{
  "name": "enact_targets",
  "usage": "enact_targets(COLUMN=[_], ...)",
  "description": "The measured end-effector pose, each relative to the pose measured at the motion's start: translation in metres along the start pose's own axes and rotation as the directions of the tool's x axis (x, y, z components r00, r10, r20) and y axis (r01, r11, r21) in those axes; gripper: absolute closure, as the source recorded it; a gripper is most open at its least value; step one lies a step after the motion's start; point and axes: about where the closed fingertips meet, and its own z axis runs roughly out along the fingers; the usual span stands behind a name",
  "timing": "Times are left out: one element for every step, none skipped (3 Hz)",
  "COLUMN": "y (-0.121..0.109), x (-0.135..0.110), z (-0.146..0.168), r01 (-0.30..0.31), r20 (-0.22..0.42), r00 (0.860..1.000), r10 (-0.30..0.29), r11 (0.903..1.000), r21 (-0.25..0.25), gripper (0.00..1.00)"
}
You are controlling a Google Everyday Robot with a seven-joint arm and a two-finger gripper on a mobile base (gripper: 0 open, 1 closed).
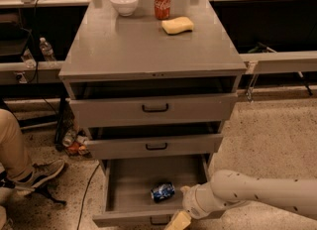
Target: Pick pepsi can from bottom drawer and place on counter
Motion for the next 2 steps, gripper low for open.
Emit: enact_targets(y=[-0.007,-0.035], x=[0.0,0.004], z=[0.005,0.018], r01=[0.005,0.009], r20=[0.009,0.041], r00=[1.0,0.999], r10=[-0.005,-0.01], r11=[1.0,0.9994], r21=[0.005,0.034], gripper=[0.0,0.0])
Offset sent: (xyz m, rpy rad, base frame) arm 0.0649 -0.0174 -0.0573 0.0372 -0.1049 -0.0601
